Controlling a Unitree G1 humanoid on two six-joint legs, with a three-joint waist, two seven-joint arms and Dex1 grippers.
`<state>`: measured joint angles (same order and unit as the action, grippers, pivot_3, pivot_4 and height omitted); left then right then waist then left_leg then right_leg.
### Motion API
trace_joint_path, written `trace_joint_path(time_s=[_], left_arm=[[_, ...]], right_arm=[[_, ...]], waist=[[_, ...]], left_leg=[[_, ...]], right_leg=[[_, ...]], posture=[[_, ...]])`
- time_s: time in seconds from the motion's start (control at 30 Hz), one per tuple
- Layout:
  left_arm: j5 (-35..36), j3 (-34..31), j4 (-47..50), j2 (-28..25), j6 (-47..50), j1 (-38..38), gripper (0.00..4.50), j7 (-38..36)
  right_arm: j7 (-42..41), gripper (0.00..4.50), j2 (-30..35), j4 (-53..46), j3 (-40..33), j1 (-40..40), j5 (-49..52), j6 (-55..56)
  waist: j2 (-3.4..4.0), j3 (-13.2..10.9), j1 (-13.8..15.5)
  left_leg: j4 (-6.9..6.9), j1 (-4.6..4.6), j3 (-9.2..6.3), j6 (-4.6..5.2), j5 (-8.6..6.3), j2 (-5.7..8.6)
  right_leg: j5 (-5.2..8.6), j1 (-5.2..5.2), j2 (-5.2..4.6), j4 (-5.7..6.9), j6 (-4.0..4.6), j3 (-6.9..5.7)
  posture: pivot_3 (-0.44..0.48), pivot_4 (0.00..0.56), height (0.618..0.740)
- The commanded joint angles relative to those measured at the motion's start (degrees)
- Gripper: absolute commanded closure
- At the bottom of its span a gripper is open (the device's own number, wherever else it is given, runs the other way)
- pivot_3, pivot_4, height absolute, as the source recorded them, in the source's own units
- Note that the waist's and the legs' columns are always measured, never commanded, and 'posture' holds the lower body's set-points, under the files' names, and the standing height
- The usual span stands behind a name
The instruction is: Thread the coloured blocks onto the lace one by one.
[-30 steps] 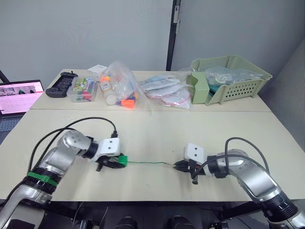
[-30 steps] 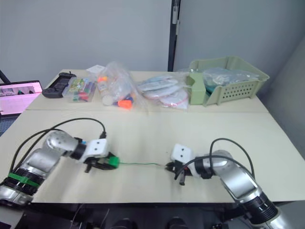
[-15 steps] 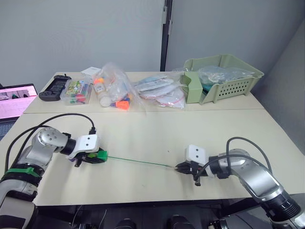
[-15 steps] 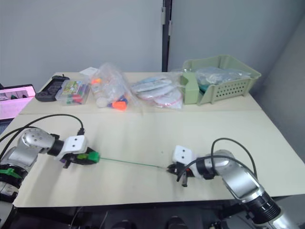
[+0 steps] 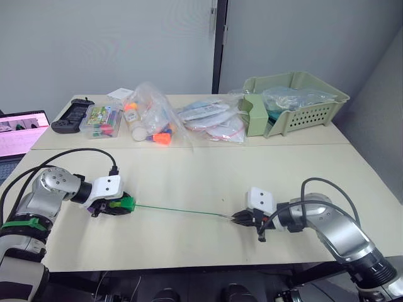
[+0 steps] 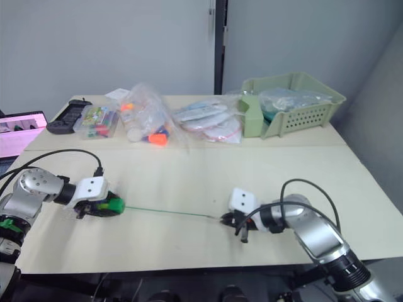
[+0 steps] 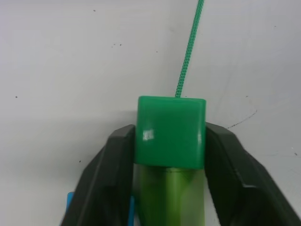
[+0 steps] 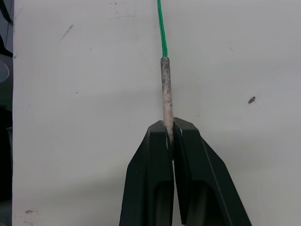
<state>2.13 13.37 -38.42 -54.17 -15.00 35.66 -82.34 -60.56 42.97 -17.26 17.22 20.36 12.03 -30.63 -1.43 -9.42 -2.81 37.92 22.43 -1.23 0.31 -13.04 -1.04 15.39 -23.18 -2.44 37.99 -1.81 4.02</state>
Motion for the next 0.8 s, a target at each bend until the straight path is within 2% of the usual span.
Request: trace_joint_path(time_s=[0.03, 0.1, 0.17, 0.23, 0.33, 0.4, 0.53, 0.63, 0.7, 0.8], left_arm=[[-2.0, 1.0, 1.0, -0.2, 2.3, -0.6, 0.71, -2.5], [-1.0, 0.6, 3.4, -0.3, 5.1, 0.6, 0.02, -4.1], [-0.8, 0.6, 5.8, -0.6, 7.6, 2.1, 0.0, -5.8], [1.4, 1.7, 11.7, -2.2, 14.3, 4.4, 0.0, -9.0], [3.2, 4.8, 20.5, -5.6, 21.6, 5.9, 0.0, -10.2], [0.5, 7.5, 24.6, -8.3, 24.0, 7.1, 0.0, -10.2], [-3.8, 13.4, 28.0, -10.3, 29.0, 13.1, 0.0, -10.2], [-12.0, 18.6, 26.7, -9.2, 30.9, 19.4, 0.0, -10.2], [-11.9, 22.4, 26.7, -8.1, 35.6, 22.8, 0.0, -10.2], [-14.9, 24.9, 25.6, -6.0, 36.1, 24.2, 0.0, -10.2]], right_arm=[[0.8, 4.5, -0.7, -2.1, -0.4, 0.2, 0.4, -0.7], [1.2, 4.5, -1.3, -2.3, -0.2, 0.1, 0.4, -1.0], [1.4, 4.5, -1.8, -2.2, 0.0, 0.1, 0.3, -1.3], [1.6, 4.5, -2.3, -2.1, 0.4, 0.2, 0.2, -1.4], [1.8, 4.5, -2.9, -1.6, 0.8, 0.6, 0.0, -1.5], [2.0, 4.5, -3.4, -1.4, 1.1, 1.1, -0.1, -1.6], [2.6, 4.5, -4.1, -1.0, 1.8, 1.5, -0.2, -1.6], [3.2, 4.5, -4.9, -1.0, 2.3, 1.5, -0.4, -1.6], [3.7, 4.5, -5.3, -1.0, 2.4, 1.4, -0.5, -1.6], [4.6, 4.5, -6.0, -1.4, 2.5, 1.1, -0.6, -1.9]], waist=[[0.0, 0.0, 0.1], [-0.01, 0.0, 0.2], [-0.03, 0.0, 0.3], [-0.13, -0.1, 0.4], [-0.24, -0.1, 0.6], [-0.24, -0.1, 0.4], [-0.25, -0.1, 0.4], [-0.27, -0.1, 0.5], [-0.3, -0.1, 0.7], [-0.31, -0.1, 0.7]], left_leg=[[0.0, 0.01, 0.0, 0.0, 0.0, 0.01], [0.0, 0.06, -0.01, 0.0, 0.0, 0.03], [0.0, 0.21, -0.02, 0.0, 0.0, 0.07], [0.01, 0.41, -0.06, 0.0, 0.0, 0.1], [0.29, 1.11, -0.18, -0.01, 0.02, 0.1], [0.35, 1.33, -0.19, -0.02, 0.02, 0.11], [0.35, 1.31, -0.18, -0.01, 0.02, 0.13], [0.39, 1.3, -0.18, -0.01, 0.02, 0.13], [0.41, 1.32, -0.18, -0.01, 0.02, 0.15], [0.43, 1.33, -0.18, -0.01, 0.02, 0.17]], right_leg=[[0.0, -0.01, -0.01, -0.01, 0.01, 0.0], [-0.02, -0.02, -0.03, -0.03, 0.03, -0.01], [-0.09, -0.11, -0.05, -0.05, 0.14, -0.01], [-0.09, -0.26, -0.06, -0.07, 0.15, -0.03], [-0.1, -0.88, -0.04, 0.09, 0.16, -0.09], [-0.11, -1.04, -0.05, 0.12, 0.16, -0.08], [-0.11, -1.02, -0.05, 0.09, 0.15, -0.08], [-0.1, -0.99, -0.02, 0.08, 0.15, -0.09], [-0.1, -1.0, -0.02, 0.08, 0.14, -0.09], [-0.09, -0.99, -0.04, 0.08, 0.13, -0.08]], posture=[[0.0, 0.15, 0.74], [0.0, 0.15, 0.74], [0.0, 0.15, 0.74], [0.0, 0.15, 0.74], [0.0, 0.15, 0.74], [0.0, 0.15, 0.74], [0.0, 0.15, 0.74], [0.0, 0.15, 0.74], [0.0, 0.15, 0.74], [0.0, 0.15, 0.74]])
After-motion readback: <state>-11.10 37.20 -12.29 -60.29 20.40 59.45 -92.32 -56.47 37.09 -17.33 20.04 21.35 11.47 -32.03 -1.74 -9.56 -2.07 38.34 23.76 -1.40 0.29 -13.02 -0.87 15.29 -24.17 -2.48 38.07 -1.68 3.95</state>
